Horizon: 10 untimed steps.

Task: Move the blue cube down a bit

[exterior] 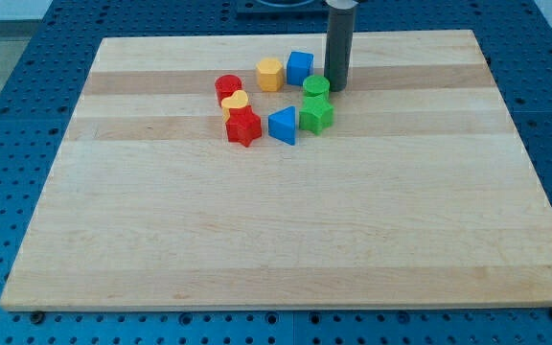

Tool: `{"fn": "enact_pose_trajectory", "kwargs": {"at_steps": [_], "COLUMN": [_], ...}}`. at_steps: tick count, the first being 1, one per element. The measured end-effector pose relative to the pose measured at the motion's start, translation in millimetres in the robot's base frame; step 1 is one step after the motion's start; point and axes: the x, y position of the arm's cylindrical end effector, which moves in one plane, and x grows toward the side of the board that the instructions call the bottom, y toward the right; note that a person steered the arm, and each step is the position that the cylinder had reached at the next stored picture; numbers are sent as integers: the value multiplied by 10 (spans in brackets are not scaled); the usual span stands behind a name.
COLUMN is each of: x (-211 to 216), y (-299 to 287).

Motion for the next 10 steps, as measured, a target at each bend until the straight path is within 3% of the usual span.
{"fn": "enact_pose_trajectory", "kwargs": {"at_steps": [1, 5, 10], "x": [4, -627, -560], "y": [0, -174, -502]}}
